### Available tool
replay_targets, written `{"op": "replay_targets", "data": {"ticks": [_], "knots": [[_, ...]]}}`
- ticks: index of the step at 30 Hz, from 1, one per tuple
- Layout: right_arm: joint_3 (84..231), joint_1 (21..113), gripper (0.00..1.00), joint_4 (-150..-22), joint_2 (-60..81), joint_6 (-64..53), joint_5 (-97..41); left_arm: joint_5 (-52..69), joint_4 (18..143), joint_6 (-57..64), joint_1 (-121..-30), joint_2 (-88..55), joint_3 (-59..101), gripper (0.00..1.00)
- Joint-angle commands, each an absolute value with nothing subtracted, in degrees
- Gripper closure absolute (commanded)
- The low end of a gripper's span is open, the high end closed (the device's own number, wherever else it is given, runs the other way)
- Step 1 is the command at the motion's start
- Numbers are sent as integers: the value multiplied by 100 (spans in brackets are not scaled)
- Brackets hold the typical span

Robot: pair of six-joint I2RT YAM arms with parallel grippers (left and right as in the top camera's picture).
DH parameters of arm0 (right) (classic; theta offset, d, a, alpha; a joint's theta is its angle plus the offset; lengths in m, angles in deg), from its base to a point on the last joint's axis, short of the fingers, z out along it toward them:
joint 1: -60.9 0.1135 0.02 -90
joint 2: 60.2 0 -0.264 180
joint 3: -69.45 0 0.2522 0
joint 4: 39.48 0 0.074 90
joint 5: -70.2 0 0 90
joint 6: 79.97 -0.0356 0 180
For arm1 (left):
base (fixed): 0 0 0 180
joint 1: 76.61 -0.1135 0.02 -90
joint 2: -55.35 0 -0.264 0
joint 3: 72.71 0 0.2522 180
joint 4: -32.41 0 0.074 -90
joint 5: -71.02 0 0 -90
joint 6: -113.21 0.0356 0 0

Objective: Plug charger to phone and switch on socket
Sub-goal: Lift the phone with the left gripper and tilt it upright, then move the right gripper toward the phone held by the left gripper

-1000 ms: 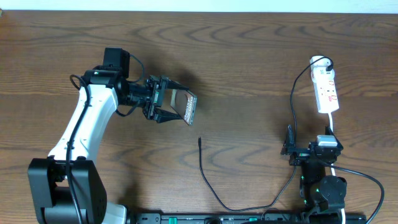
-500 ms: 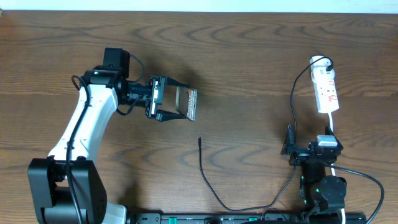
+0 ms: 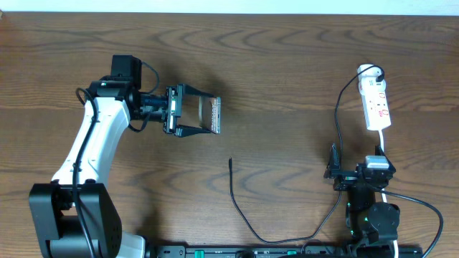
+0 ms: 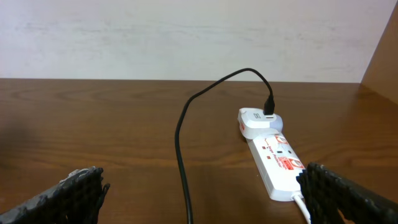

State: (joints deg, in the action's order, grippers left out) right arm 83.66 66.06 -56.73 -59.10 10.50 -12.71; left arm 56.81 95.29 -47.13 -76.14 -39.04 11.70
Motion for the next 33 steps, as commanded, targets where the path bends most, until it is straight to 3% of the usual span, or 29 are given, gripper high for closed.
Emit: {"op": "replay_targets", "data": {"ticks": [1,15,27,33], "knots": [[8351,6657,1,-5686,-5916,1094,-1282,6011,9536,-4740,-7644,-3727,1352,93],[8353,6657,1,-5673,-5916,1094,-1227,5855,9538,-4383,-7642,-3727,1352,93],[8353,6657,1,-5638,-5916,1024,-1441,3434,9639,-3828,-7581,-3727,1350,93],[8357,6657,1,-5225,-5916,132,-3020,2752,9779,-3830,-7437,-3732,1350,93]]}}
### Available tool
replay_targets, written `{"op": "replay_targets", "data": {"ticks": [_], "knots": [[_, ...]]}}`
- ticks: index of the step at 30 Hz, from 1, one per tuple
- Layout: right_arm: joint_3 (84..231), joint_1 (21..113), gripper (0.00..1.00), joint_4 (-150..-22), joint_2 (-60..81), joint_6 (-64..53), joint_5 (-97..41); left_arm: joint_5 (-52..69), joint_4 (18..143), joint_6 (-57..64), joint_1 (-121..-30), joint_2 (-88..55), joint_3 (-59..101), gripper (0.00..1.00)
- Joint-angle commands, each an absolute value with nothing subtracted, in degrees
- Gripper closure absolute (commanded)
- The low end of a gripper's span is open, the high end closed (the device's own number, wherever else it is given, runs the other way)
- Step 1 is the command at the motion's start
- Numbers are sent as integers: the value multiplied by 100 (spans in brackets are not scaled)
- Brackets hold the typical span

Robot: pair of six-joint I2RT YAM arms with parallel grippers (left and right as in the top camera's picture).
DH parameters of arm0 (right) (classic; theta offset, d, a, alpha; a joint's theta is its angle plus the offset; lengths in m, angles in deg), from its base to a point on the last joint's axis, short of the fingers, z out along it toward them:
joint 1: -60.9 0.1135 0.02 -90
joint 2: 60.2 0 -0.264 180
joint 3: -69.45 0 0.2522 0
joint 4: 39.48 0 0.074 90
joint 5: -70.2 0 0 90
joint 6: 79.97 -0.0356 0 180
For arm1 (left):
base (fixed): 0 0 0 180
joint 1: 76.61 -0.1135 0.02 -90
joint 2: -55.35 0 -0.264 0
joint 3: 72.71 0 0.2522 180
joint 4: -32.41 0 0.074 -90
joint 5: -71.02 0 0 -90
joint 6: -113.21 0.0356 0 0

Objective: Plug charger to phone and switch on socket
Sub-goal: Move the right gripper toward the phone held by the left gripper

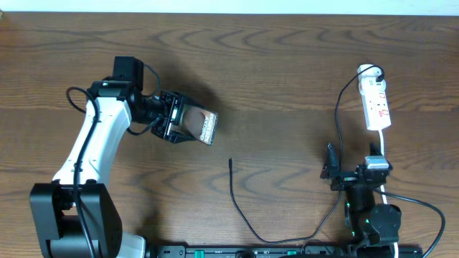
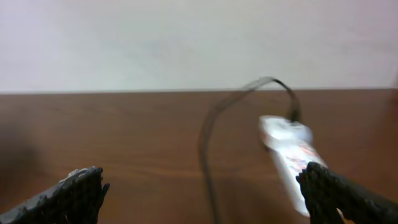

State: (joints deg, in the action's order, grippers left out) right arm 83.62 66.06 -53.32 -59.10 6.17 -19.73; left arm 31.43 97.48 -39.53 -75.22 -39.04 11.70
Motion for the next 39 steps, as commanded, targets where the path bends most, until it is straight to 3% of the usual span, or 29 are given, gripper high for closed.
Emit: {"op": "replay_targets", "data": {"ticks": [1,6,10,21,24,27,30,36,39], "knots": [[8382,6657,1,-5216,-5916,-71,-3275,2743,9779,-3830,-7413,-3734,1350,92],[8701,6657,1,-5472,-5562,-1083,-4064,2352,9783,-3830,-7260,-3749,1350,93],[9186,6657,1,-5472,-4828,-1230,-4486,2146,9792,-3833,-7179,-3749,1350,92],[11588,6666,1,-5339,-891,-2006,-7397,1530,9796,-3931,-7159,-3749,1350,92],[11905,6727,1,-4786,99,-2696,-8158,1425,9796,-3988,-7159,-3749,1350,93],[11988,6875,1,-3828,1006,-4274,-8138,1298,9798,-4091,-7159,-3749,1350,93],[11988,6967,1,-3081,1701,-5133,-8079,1102,9798,-4206,-7159,-3749,1350,93],[11988,7426,1,-1466,2739,-5365,-7994,618,9848,-4668,-7159,-3749,1347,92],[11988,7778,1,-1278,3056,-5363,-7747,465,9870,-4978,-7159,-3749,1343,93]]}}
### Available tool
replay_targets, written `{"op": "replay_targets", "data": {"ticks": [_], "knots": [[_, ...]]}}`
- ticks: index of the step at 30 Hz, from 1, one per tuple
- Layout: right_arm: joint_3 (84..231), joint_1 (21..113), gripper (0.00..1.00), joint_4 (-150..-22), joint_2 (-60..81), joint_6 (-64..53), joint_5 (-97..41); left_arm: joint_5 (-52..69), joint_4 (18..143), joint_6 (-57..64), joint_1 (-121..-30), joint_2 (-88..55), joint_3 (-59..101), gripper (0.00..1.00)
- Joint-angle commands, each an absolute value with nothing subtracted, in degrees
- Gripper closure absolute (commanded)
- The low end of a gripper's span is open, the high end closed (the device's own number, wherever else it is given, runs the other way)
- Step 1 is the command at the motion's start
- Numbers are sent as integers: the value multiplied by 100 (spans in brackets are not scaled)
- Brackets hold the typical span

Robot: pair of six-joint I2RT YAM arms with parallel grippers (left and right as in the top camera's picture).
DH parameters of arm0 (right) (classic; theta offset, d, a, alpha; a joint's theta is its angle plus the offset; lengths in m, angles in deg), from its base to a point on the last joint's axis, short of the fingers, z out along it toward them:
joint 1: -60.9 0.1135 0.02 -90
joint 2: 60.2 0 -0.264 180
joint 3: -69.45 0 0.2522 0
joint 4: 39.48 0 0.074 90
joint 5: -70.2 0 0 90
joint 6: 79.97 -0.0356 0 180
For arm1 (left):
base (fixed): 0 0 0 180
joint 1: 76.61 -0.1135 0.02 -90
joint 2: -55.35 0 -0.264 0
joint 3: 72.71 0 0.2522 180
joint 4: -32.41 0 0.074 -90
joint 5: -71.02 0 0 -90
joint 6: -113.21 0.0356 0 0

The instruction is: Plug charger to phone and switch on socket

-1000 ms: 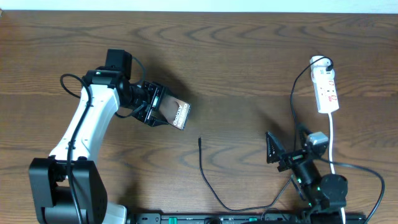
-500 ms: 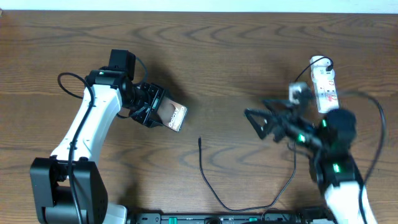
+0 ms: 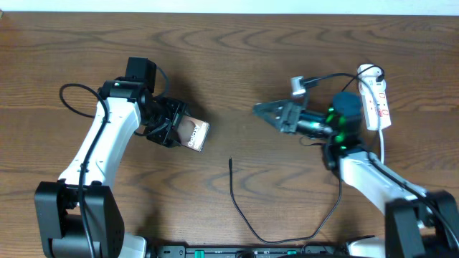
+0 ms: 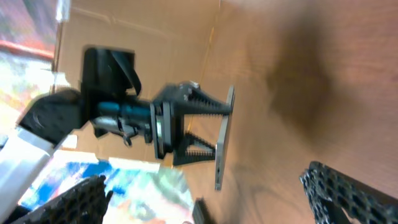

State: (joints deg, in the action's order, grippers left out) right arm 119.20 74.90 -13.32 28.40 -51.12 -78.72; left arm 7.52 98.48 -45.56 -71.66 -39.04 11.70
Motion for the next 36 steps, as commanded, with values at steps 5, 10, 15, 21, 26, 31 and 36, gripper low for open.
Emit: {"op": "replay_targets", "data": {"ticks": [5,10,15,21,26,31,36], "knots": [[11988,8294,1,-1295,3443,-5494,-7153,450,9999,-5461,-7146,-3749,1343,92],[11988,8827,1,-1291,3725,-6100,-6353,459,10194,-5763,-7089,-3749,1343,92],[11988,9229,1,-1157,3731,-6132,-5927,448,10229,-5817,-6932,-3749,1341,93],[11988,9581,1,-1063,3731,-6135,-5645,448,10224,-5905,-6718,-3749,1341,93],[11988,9701,1,-1055,3731,-6222,-5485,452,10224,-5924,-6551,-3749,1341,93],[11988,9852,1,-1057,3731,-6218,-5409,452,10227,-5959,-6313,-3749,1341,92],[11988,9920,1,-1057,3731,-6218,-5378,452,10220,-6206,-6068,-3749,1341,93]]}}
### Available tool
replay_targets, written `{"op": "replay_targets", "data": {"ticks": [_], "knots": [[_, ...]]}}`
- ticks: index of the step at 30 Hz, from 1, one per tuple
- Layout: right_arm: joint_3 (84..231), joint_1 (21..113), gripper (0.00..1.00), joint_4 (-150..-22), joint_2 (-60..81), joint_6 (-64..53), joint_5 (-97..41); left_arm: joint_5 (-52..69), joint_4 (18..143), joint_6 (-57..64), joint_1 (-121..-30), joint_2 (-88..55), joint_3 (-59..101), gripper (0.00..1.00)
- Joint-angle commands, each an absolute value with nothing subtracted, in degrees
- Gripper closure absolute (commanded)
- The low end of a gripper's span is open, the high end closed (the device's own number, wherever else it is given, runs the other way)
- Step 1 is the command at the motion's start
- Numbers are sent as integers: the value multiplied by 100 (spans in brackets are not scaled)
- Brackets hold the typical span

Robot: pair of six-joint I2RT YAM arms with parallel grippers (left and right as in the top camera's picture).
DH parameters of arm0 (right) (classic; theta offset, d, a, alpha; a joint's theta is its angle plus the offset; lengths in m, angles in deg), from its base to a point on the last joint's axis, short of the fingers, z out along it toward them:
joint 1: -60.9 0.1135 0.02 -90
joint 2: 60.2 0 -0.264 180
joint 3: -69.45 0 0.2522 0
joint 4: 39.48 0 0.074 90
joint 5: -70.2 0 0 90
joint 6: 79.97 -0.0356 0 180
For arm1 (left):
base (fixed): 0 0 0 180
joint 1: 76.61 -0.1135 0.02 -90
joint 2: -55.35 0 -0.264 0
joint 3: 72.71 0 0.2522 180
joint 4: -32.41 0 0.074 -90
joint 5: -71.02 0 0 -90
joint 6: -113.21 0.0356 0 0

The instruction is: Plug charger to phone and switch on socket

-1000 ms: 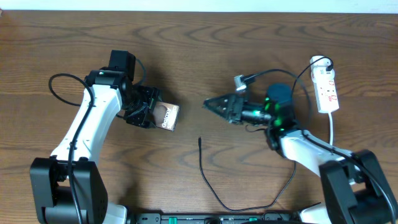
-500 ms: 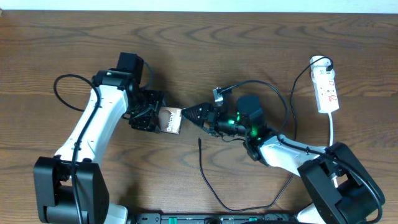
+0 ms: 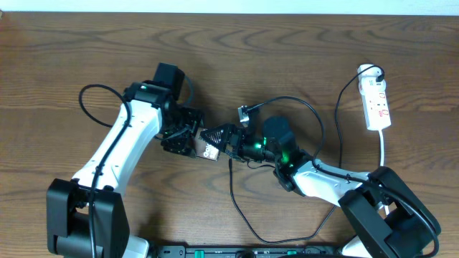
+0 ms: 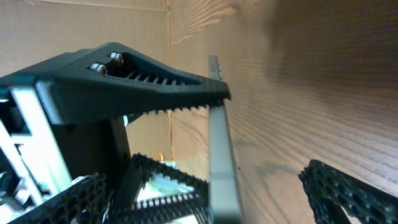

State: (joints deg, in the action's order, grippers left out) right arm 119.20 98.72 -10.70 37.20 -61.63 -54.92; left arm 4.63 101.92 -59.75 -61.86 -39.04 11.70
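My left gripper [image 3: 192,138] is shut on the phone [image 3: 209,150] and holds it on edge just above the table, left of centre. In the right wrist view the phone [image 4: 222,163] stands edge-on, with the left gripper's toothed fingers [image 4: 146,84] clamped on it. My right gripper [image 3: 221,135] is open right at the phone's end, its fingertips [image 4: 348,193] apart on either side of it. The black charger cable [image 3: 240,215] lies on the table, its free plug end [image 3: 230,162] just below the phone. The white power strip [image 3: 377,106] carries the charger [image 3: 367,71].
The cable runs from the charger down the right side and loops along the table's front edge [image 3: 287,240]. The right arm [image 3: 323,175] stretches across the middle toward the left. The left arm [image 3: 118,150] crosses the left half.
The left gripper has brought the phone right and toward the front, near the cable's free end. The right gripper has moved left from mid-table and now sits at the phone.
The left gripper first held the phone up at the left while the right arm rested folded near the front right, facing the power strip. The phone then moved lower and rightward, the right arm reached out over the middle, and now both grippers meet at the phone.
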Motion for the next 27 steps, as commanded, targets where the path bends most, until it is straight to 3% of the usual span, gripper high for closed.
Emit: {"op": "replay_targets", "data": {"ticks": [1,5,9,13,27], "knots": [[11988,9920,1,-1057,3731,-6218,-5378,452,10209,-6217,-6027,-3749,1341,92],[11988,9920,3,-1066,3731,-6215,-5380,450,10137,-6226,-5891,-3749,1341,92],[11986,9920,25,-1114,3731,-6215,-5380,452,10095,-6237,-5878,-3749,1341,93],[11986,9920,36,-1299,3731,-6215,-5380,498,10100,-6241,-5865,-3749,1341,92],[11986,9927,46,-1382,3731,-6209,-5380,603,10095,-6270,-5745,-3749,1341,92]]}}
